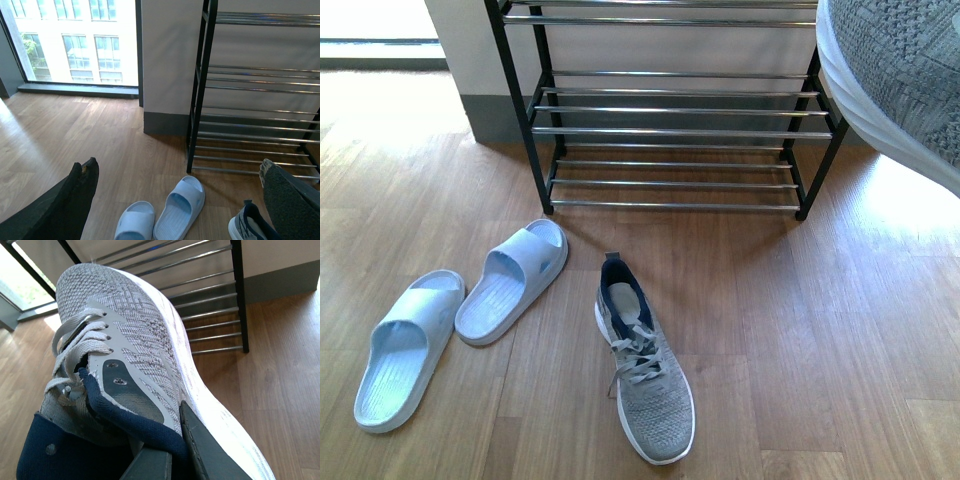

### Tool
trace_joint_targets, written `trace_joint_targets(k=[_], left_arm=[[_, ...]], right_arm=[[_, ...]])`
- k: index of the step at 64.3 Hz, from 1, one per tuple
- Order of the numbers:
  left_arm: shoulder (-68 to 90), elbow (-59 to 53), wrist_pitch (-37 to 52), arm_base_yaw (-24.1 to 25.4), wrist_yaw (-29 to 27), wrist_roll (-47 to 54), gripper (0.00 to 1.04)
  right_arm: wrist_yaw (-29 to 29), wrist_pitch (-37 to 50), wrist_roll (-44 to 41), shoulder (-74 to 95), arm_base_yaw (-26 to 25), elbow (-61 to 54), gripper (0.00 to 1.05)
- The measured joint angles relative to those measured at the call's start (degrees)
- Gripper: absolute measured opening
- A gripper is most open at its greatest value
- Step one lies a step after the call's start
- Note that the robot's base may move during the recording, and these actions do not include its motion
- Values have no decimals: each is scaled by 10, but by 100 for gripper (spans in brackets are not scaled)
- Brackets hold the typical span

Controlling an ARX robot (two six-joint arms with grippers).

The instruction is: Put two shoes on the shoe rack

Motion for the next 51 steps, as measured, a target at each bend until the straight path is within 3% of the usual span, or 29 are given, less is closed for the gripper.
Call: trace_joint_targets(k=[51], left_arm=[[0,0,0,0,0,0,95]], right_arm=[[7,-2,0,0,-1,-1,1]])
